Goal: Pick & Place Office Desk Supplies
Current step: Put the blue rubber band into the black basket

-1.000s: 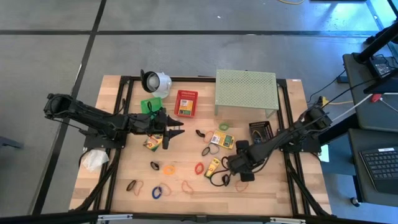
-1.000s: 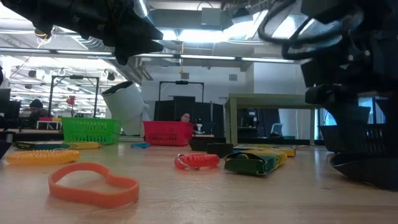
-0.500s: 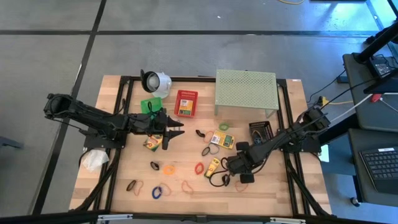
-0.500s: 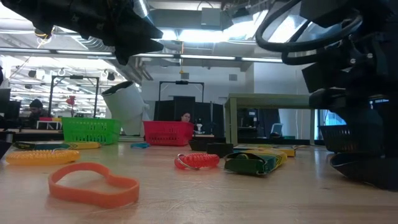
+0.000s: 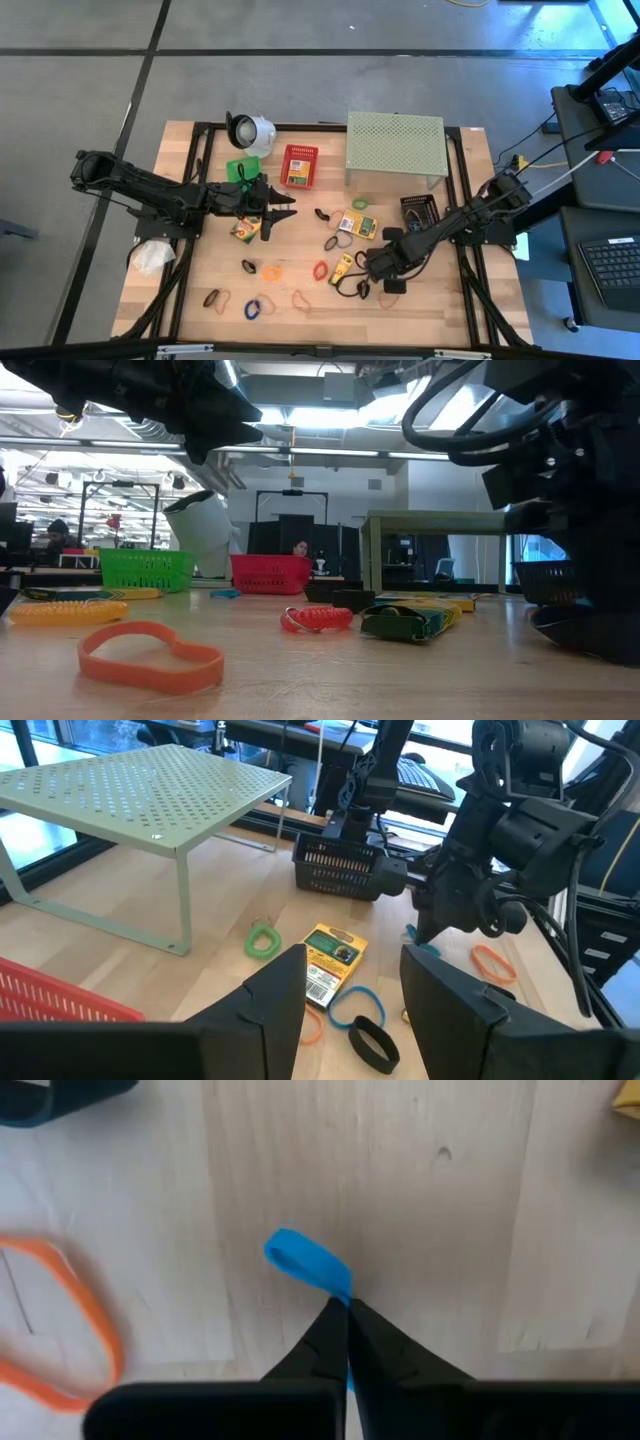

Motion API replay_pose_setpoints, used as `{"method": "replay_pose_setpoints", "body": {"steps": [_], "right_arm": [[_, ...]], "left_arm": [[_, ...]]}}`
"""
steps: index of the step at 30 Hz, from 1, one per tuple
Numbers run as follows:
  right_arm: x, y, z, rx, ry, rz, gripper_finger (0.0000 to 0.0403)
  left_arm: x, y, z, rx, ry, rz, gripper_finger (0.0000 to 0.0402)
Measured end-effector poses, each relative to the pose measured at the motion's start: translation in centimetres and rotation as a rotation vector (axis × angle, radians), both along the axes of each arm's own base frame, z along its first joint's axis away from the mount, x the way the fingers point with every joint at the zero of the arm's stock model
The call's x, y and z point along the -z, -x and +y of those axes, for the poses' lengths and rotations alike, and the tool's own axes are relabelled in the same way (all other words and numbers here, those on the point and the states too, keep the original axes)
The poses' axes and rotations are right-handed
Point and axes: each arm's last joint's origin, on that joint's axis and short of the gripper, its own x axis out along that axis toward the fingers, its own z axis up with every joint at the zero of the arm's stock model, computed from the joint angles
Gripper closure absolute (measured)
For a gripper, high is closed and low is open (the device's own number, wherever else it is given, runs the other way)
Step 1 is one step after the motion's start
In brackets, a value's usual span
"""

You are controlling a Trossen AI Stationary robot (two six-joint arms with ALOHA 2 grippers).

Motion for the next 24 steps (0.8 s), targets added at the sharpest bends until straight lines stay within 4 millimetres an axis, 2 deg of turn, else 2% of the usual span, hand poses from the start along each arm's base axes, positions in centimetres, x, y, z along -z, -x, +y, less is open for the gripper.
{"method": "replay_pose_setpoints", "body": {"steps": [10, 15, 24], "right_arm": [[-3.8, 1.3, -1.2, 0.076, -0.003, -0.066, 0.0402], [-5.5, 2.4, -2.5, 0.134, 0.058, -0.066, 0.0402], [-9.3, 5.2, -5.5, 0.358, 0.136, -0.106, 0.0403]], "left_arm": [[0.0, 0.0, 0.0, 0.000, 0.000, -0.001, 0.0244], [0.0, 0.0, 0.0, 0.000, 0.000, -0.001, 0.0245], [0.0, 0.0, 0.0, 0.000, 0.000, -0.001, 0.0245]]}}
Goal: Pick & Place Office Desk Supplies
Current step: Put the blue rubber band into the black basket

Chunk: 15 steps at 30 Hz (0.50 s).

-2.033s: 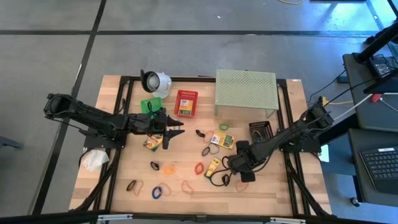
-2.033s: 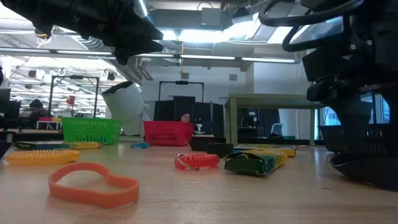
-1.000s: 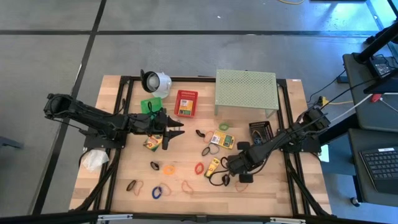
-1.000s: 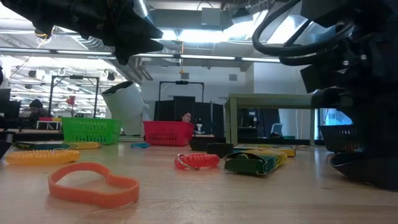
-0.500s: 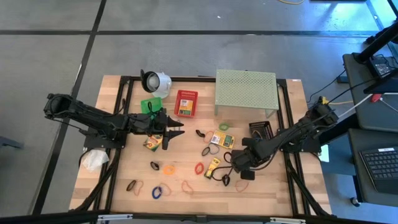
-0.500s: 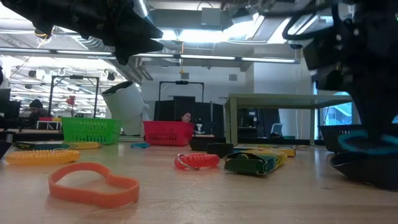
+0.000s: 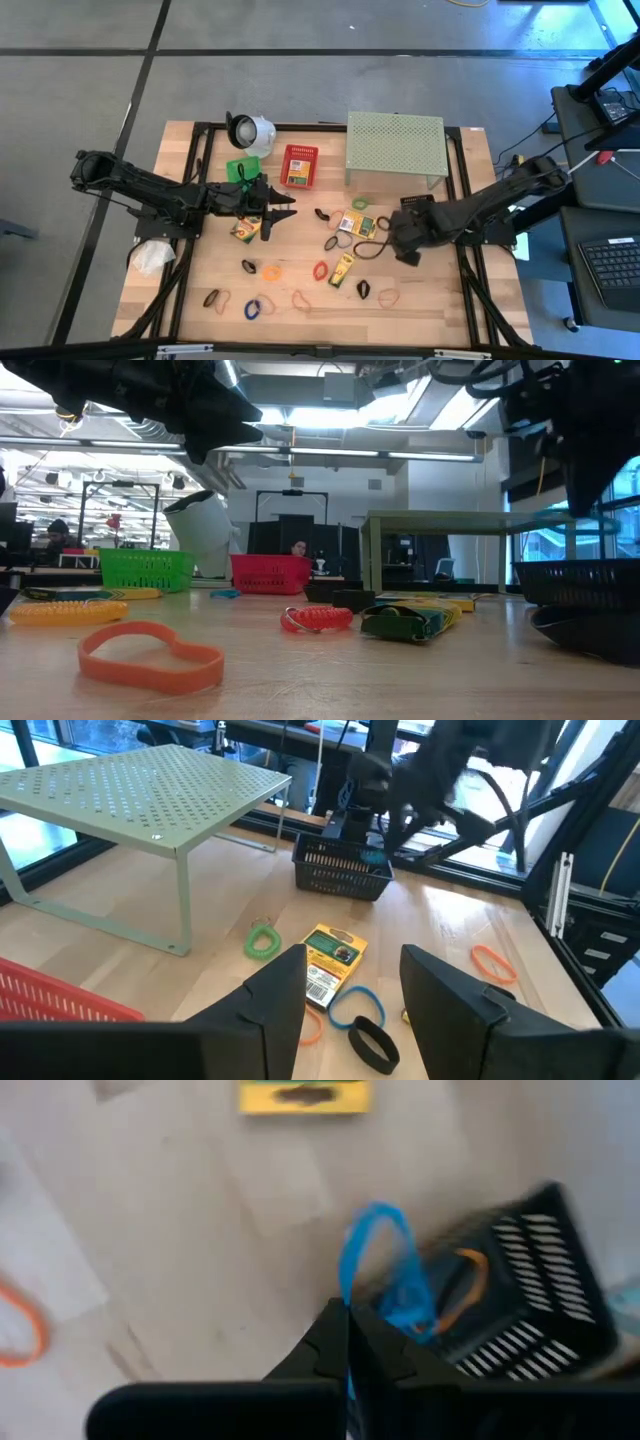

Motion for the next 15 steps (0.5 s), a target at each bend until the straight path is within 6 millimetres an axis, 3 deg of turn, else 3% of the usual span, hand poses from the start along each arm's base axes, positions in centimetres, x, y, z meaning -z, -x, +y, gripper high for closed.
{"method": "replay_pose_setpoints", "body": {"steps": [15], "right_arm": [[-3.5, 3.7, -4.2, 0.232, 0.026, -0.034, 0.0403]], "left_arm": [[0.0, 0.0, 0.0, 0.012, 0.002, 0.001, 0.0241]]}}
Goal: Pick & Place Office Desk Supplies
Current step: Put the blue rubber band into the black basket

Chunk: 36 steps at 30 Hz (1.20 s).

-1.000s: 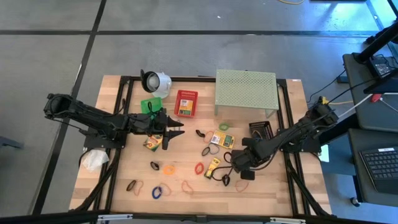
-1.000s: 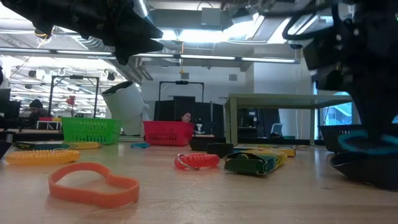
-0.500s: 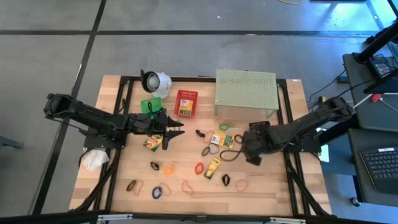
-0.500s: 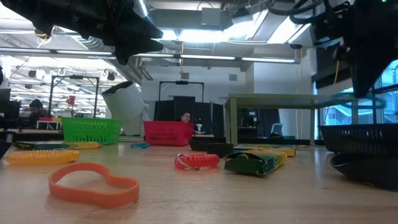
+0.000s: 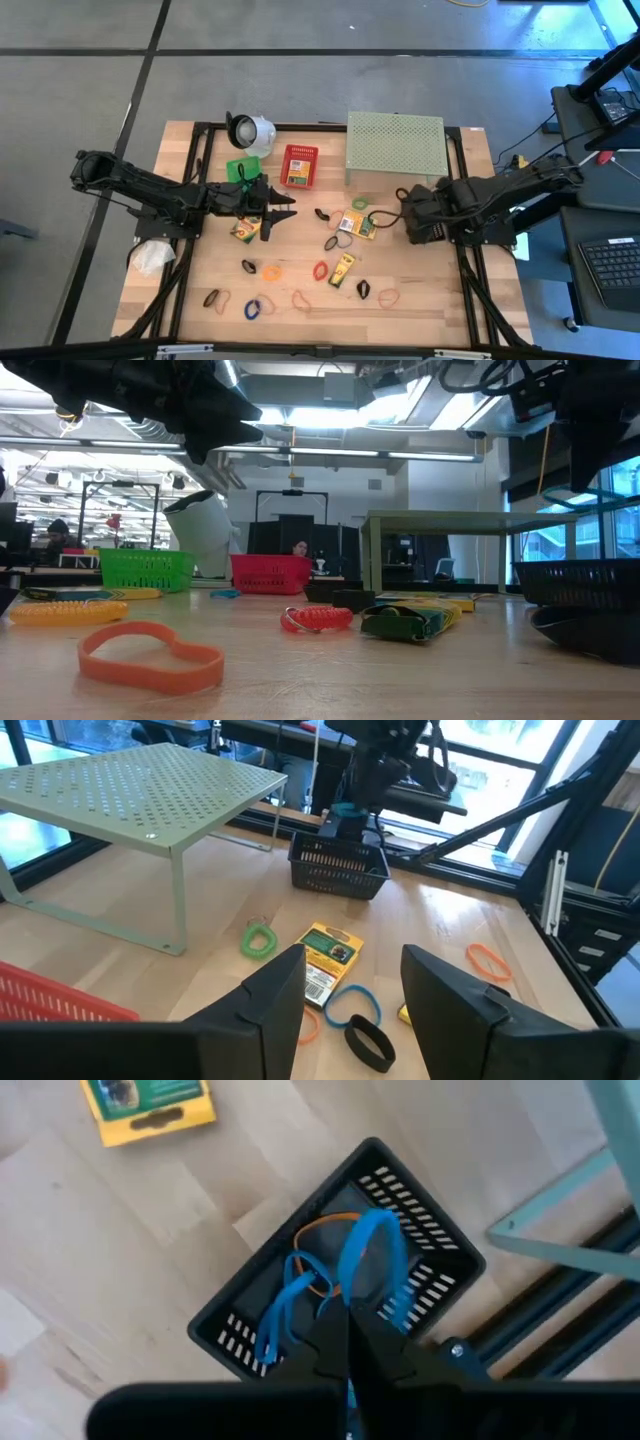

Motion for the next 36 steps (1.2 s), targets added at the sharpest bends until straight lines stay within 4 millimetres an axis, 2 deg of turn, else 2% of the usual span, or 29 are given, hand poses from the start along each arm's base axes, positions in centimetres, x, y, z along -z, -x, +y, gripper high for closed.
{"method": "replay_pose_setpoints", "body": {"steps": [4, 10, 16, 21, 36], "right_arm": [[0.2, 1.0, -0.8, 0.068, -0.024, -0.029, 0.0403], [3.0, 2.8, -1.7, 0.176, -0.105, -0.035, 0.0403], [5.6, 2.7, -1.6, 0.203, -0.190, -0.124, 0.0403], [7.2, 2.8, -1.4, 0.235, -0.245, -0.128, 0.0403], [7.3, 2.6, -1.4, 0.246, -0.254, -0.145, 0.0403]], "left_arm": [[0.0, 0.0, 0.0, 0.002, 0.000, 0.000, 0.0241], [0.0, 0.0, 0.0, 0.002, 0.005, 0.000, 0.0244], [0.0, 0.0, 0.0, 0.001, 0.003, -0.003, 0.0241], [-0.1, 0.0, 0.0, 0.002, 0.002, -0.008, 0.0242], [-0.1, 0.0, 0.0, 0.002, 0.001, -0.008, 0.0244]]}}
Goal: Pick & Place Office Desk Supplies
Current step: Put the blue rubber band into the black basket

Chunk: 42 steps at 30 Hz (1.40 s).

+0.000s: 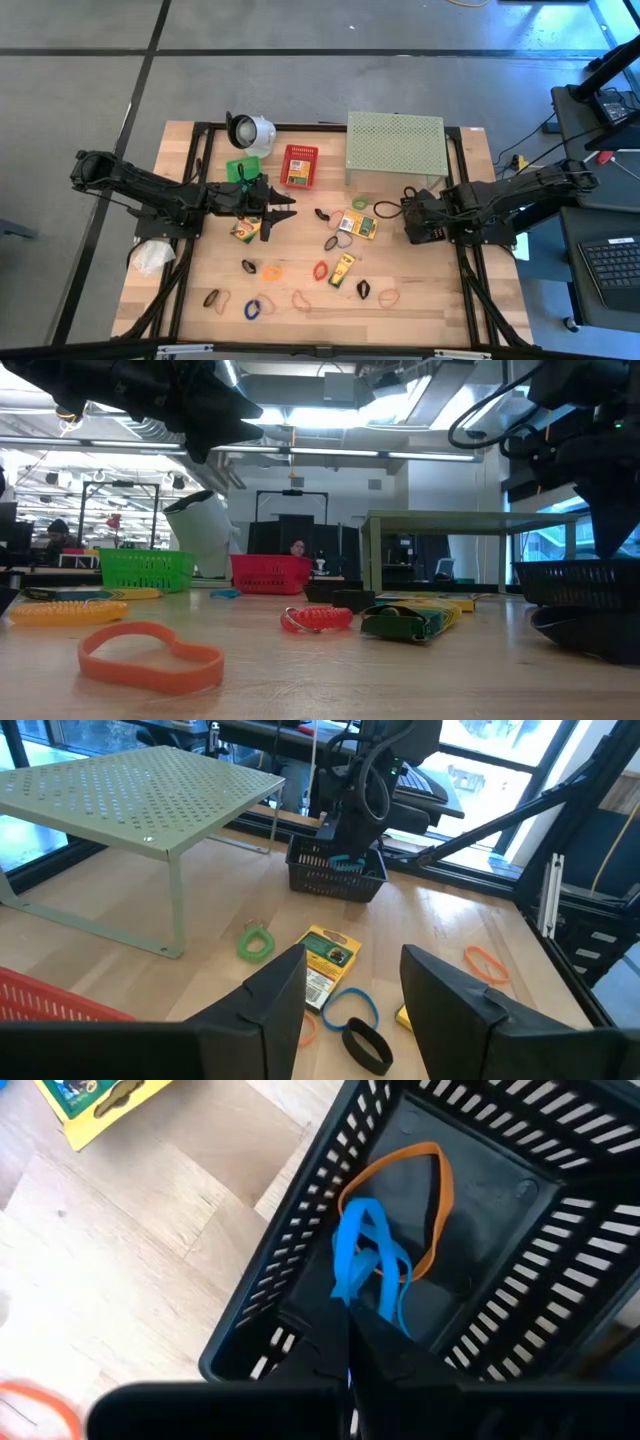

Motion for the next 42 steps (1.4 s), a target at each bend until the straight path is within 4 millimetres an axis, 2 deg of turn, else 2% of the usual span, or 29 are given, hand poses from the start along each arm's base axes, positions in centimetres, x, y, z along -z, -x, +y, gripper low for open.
{"method": "replay_pose_setpoints", "body": {"steps": [3, 6, 17, 21, 30, 32, 38, 42], "right_arm": [[0.0, 0.0, 0.0, 0.001, -0.001, 0.000, 0.0400], [0.0, 0.0, 0.1, -0.006, -0.035, 0.008, 0.0379], [0.0, 0.1, -0.1, 0.034, 0.011, 0.007, 0.0225], [0.1, 0.4, -0.1, 0.033, 0.018, 0.039, 0.0192], [-1.3, -0.1, -0.4, 0.046, 0.010, 0.006, 0.0198], [-1.7, 0.2, -0.6, 0.074, 0.046, 0.060, 0.0200], [-1.9, -0.3, -0.6, 0.091, 0.048, 0.019, 0.0206], [-1.8, 0.1, -0.9, 0.144, 0.059, 0.070, 0.0207]], "left_arm": [[0.0, 0.0, 0.0, 0.000, 0.000, 0.000, 0.0241], [0.0, 0.0, 0.0, 0.004, 0.001, 0.000, 0.0240], [0.0, 0.0, -0.1, 0.018, 0.004, 0.001, 0.0241], [0.0, 0.0, 0.0, 0.018, 0.004, 0.000, 0.0244], [0.0, 0.0, 0.0, 0.018, 0.004, 0.001, 0.0244], [0.0, 0.0, 0.0, 0.018, 0.004, 0.001, 0.0242], [0.0, 0.0, 0.0, 0.018, 0.004, 0.000, 0.0242], [0.0, 0.0, -0.1, 0.021, 0.005, -0.004, 0.0242]]}}
